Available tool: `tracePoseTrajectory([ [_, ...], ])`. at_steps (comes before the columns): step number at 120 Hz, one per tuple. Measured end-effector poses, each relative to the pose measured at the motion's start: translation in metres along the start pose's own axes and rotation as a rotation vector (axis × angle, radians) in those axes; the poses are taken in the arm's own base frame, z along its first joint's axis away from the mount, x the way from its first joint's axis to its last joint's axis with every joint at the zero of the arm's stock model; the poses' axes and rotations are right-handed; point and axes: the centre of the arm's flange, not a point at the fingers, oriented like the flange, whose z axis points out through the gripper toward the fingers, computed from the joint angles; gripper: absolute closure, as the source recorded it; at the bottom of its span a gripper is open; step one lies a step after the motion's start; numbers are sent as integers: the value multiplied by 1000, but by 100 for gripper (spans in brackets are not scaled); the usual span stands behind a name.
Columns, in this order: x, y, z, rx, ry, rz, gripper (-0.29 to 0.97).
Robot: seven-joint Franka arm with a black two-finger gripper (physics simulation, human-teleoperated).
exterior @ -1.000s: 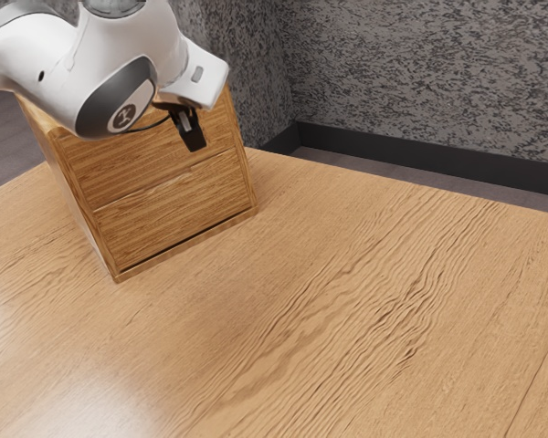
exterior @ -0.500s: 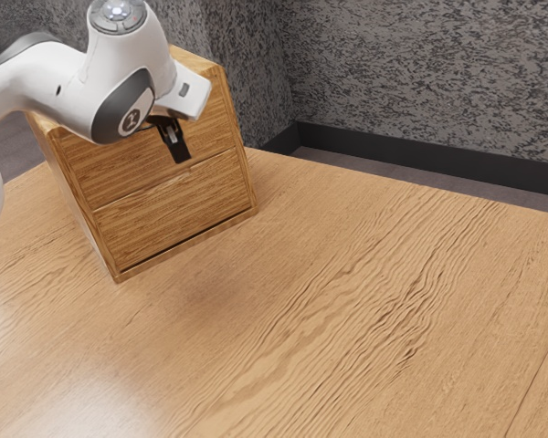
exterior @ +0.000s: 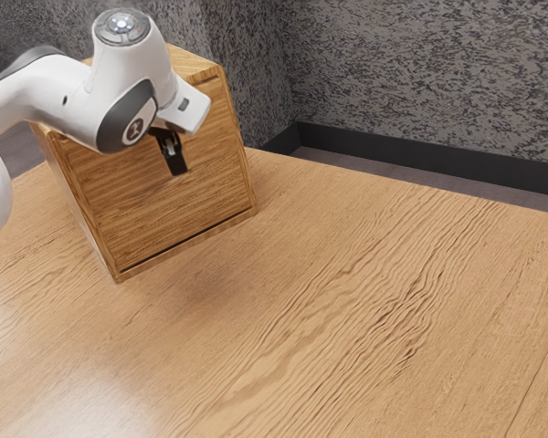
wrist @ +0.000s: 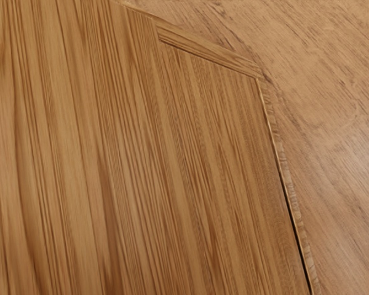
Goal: Pull the drawer handle with one arm to open the drawer
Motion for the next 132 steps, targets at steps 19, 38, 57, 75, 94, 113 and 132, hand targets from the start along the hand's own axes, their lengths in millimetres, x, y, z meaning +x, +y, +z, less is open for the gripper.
tracePoseTrajectory([
  [19,2,3,-9,-1,13,19,8],
  [38,-3,11,-30,-14,13,8,18],
  [57,-13,24,-35,-43,1,-5,9],
  [75,-6,48,-45,-65,13,12,0],
  [94,-1,68,-60,-74,30,25,6],
  [113,4,88,-79,-79,53,42,5],
  [132,4,105,-97,-80,72,50,10],
])
